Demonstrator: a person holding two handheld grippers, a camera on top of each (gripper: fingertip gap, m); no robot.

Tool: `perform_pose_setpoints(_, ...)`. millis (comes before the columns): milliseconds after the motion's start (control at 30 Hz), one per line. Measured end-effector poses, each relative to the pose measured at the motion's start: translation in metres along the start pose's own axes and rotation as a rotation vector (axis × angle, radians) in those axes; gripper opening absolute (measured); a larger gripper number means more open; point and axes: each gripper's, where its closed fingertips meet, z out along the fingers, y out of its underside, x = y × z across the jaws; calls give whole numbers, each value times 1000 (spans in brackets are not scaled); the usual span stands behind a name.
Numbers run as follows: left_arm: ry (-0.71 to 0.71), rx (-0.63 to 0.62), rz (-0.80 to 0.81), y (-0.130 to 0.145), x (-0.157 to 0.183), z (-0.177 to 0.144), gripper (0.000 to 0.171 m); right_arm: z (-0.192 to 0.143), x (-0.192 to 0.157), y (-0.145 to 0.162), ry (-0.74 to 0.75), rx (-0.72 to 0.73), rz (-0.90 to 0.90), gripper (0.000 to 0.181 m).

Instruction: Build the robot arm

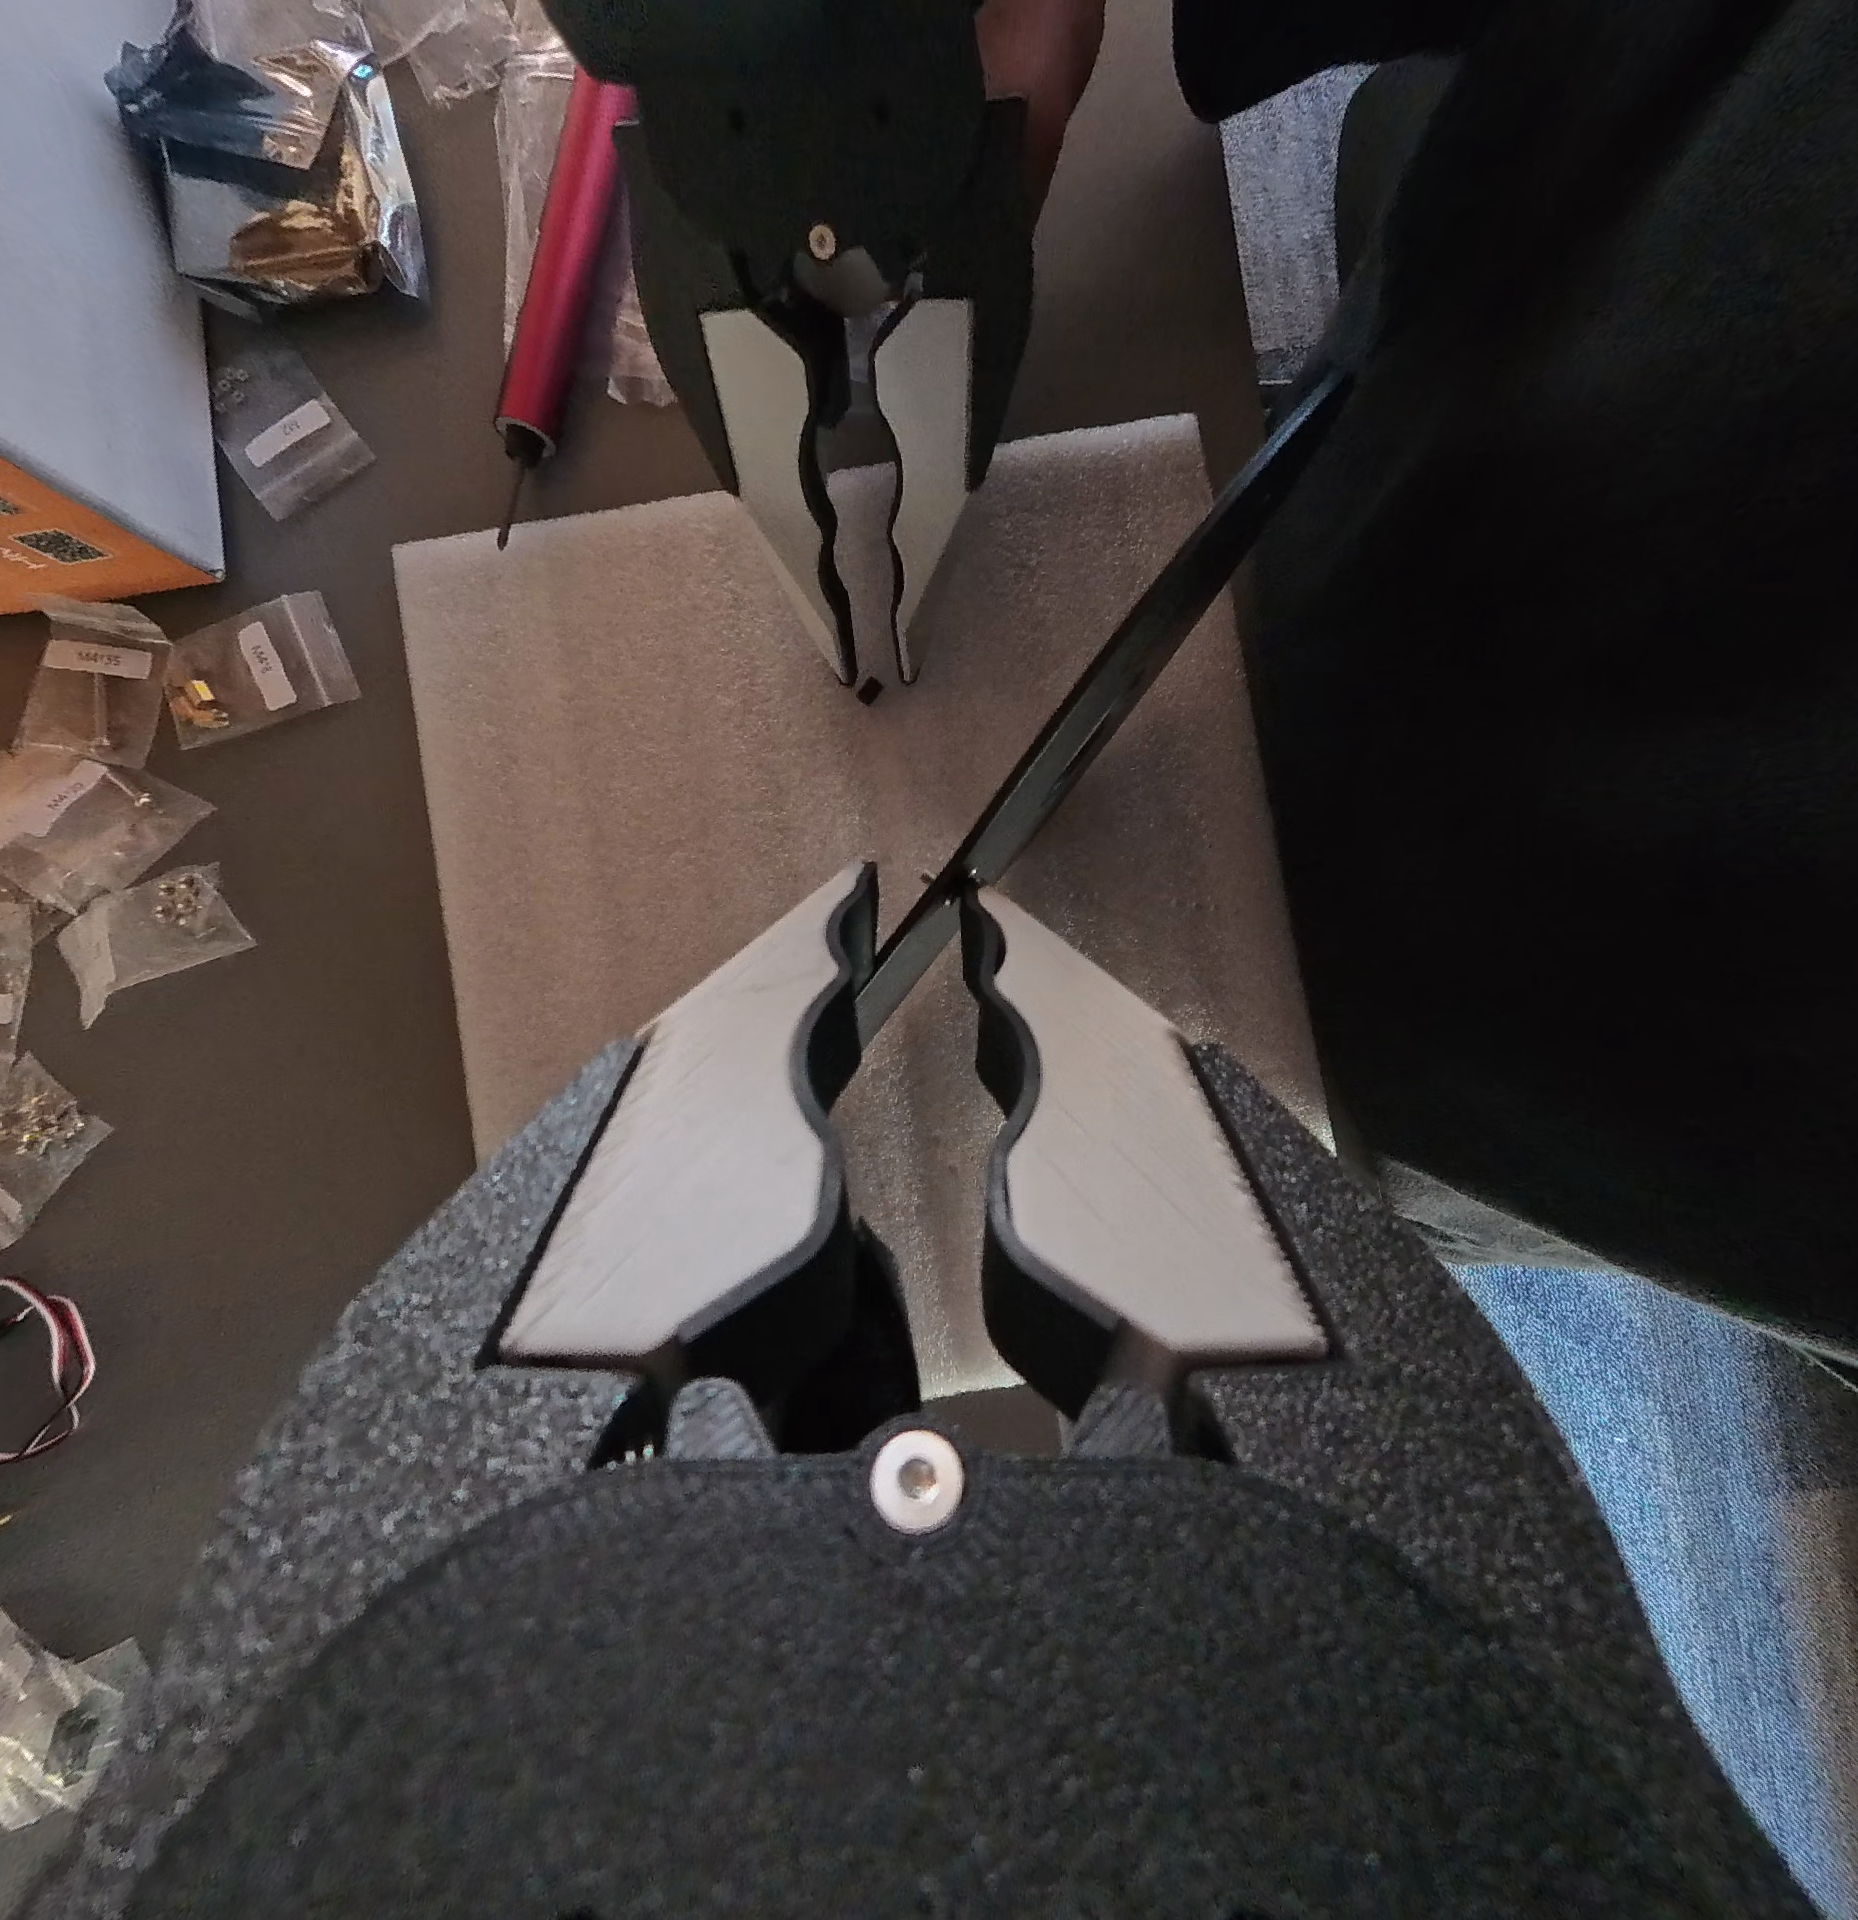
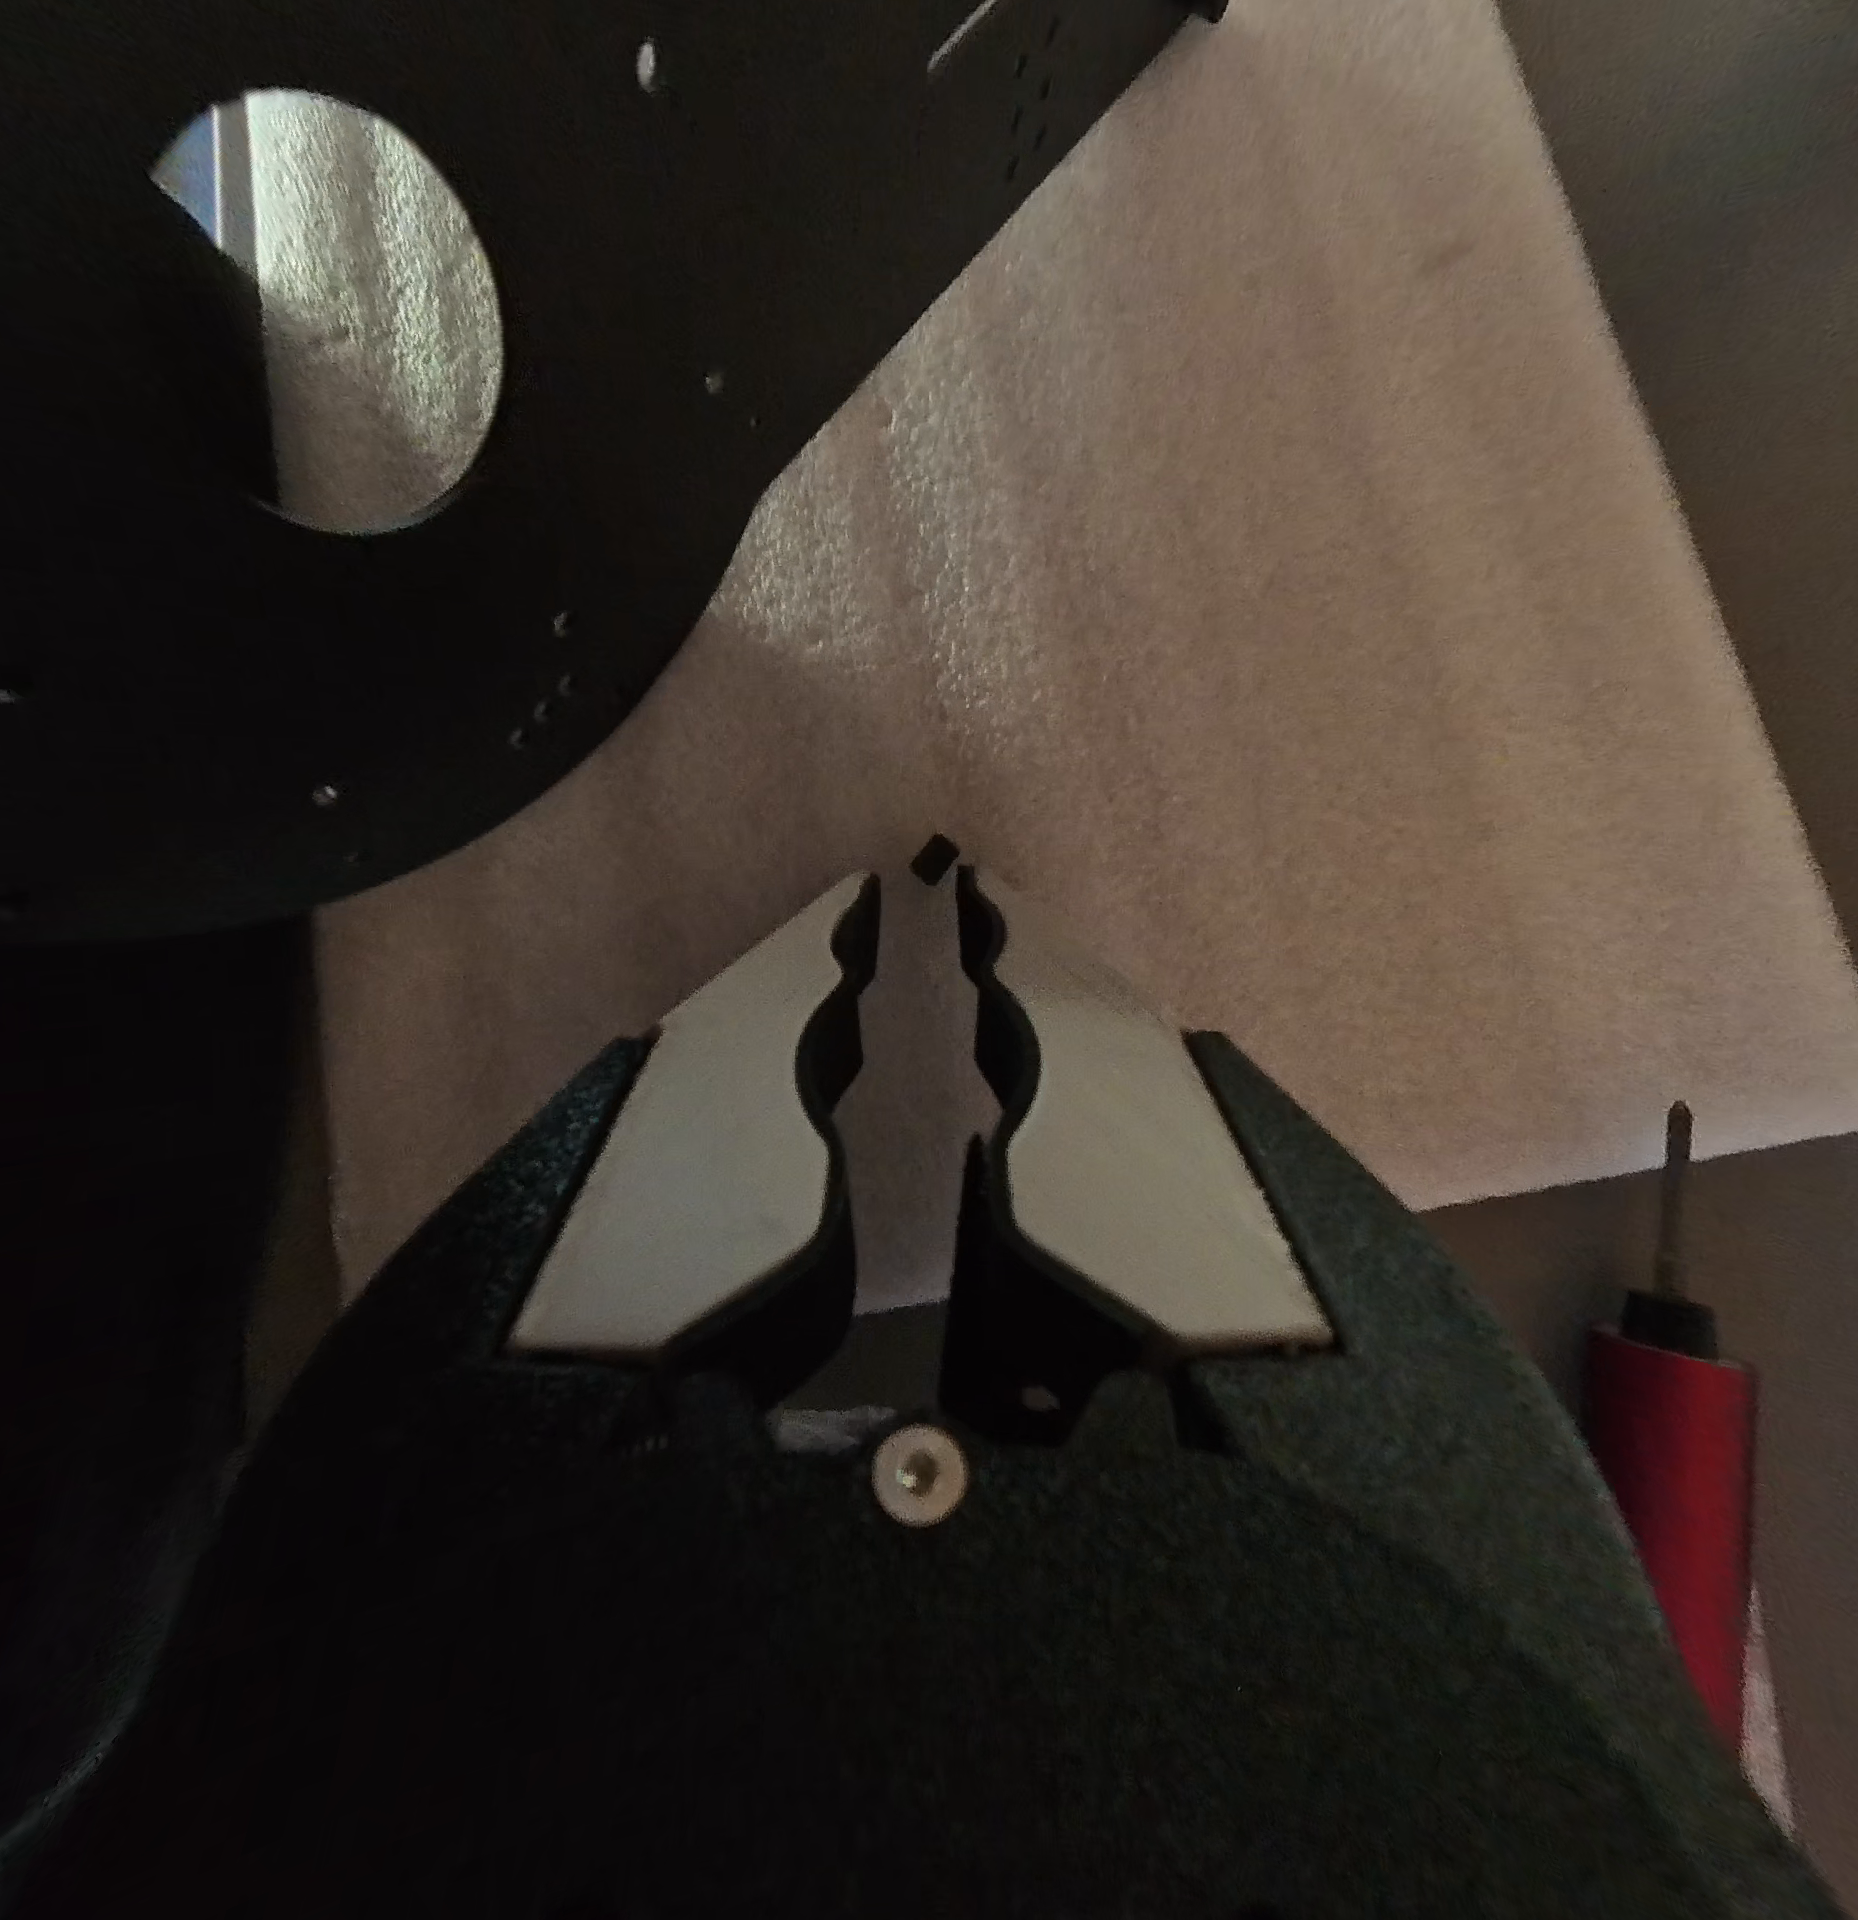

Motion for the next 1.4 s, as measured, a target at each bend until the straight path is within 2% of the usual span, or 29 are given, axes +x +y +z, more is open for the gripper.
perform_pose_setpoints(167,-8,4,-10,0,0,0,16,-2,4,-4,66,40,90,16)
perform_pose_setpoints(233,-13,5,-15,0,-1,0,16,-2,4,-6,109,53,175,25)
perform_pose_setpoints(300,-17,5,-17,0,-1,0,16,-4,6,-11,189,84,228,17)
perform_pose_setpoints(500,-20,6,-18,-1,-2,1,16,-1,10,-2,353,84,334,16)
perform_pose_setpoints(700,-19,11,-18,-1,-2,1,16,0,9,-1,408,77,316,7)
perform_pose_setpoints(767,-15,13,-18,-1,-2,1,16,0,8,-1,412,63,243,6)
perform_pose_setpoints(967,-7,19,-23,-1,-2,1,16,-1,11,-4,315,62,161,5)
perform_pose_setpoints(1033,-6,23,-28,-1,-2,1,16,-12,16,-17,297,111,131,5)
perform_pose_setpoints(1200,-3,24,-44,-1,-2,1,15,-57,-10,-113,71,421,-179,5)
perform_pose_setpoints(1300,-5,18,-52,-1,-2,1,16,-59,-22,-138,-33,436,-311,5)
perform_pose_setpoints(1400,-4,17,-62,-1,-2,1,15,-49,-26,-140,-72,378,-427,5)
